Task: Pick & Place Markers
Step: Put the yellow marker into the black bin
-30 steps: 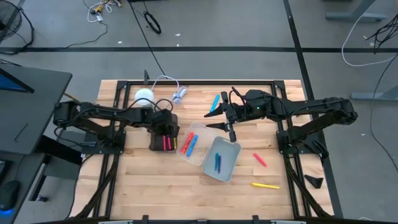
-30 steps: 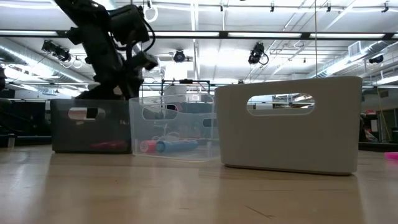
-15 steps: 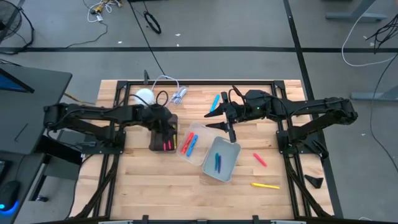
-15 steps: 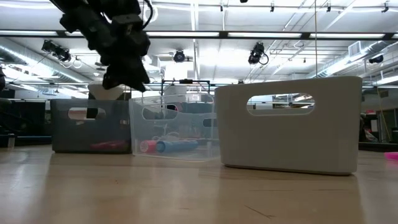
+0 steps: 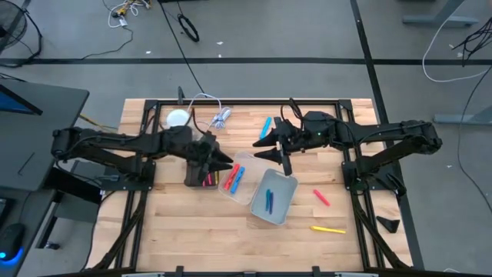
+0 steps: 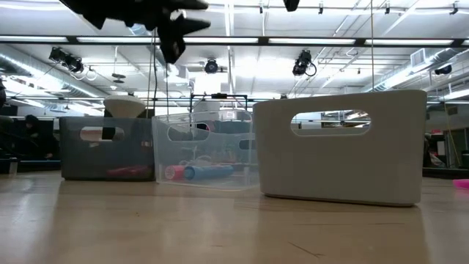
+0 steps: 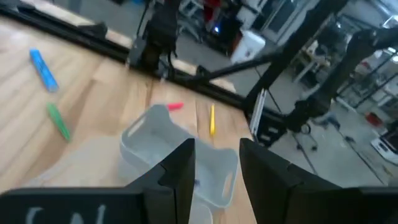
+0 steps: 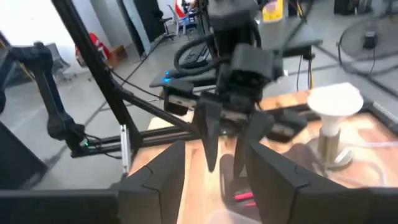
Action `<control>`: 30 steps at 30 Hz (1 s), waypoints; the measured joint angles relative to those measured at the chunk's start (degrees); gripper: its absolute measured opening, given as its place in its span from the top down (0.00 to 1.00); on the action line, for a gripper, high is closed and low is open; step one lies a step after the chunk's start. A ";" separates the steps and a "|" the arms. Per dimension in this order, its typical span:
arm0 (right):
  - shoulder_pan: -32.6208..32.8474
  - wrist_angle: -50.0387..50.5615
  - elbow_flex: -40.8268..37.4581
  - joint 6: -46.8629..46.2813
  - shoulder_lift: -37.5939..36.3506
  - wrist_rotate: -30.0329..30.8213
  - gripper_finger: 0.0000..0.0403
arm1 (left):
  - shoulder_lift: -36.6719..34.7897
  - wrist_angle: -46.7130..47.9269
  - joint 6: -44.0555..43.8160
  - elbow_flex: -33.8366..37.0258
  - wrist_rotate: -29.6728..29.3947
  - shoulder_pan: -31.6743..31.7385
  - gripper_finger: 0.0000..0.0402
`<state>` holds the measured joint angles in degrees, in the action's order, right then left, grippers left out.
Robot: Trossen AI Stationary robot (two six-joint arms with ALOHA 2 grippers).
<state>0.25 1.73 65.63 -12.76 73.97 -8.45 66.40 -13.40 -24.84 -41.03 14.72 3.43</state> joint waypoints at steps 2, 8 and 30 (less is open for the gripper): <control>0.19 0.71 0.00 -1.73 0.00 0.00 0.58 | -0.92 -1.32 0.04 0.01 -1.92 -0.95 0.67; 3.24 3.43 0.00 -2.05 0.00 0.29 0.58 | -0.78 2.24 1.61 -6.86 -7.98 -4.49 0.68; 20.56 51.64 19.74 -16.47 -0.27 9.66 0.58 | 3.11 15.96 9.03 -24.35 -39.75 -24.46 0.68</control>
<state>20.81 53.36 85.37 -29.23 73.70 1.21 69.51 2.55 -15.81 -65.39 -25.03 -21.03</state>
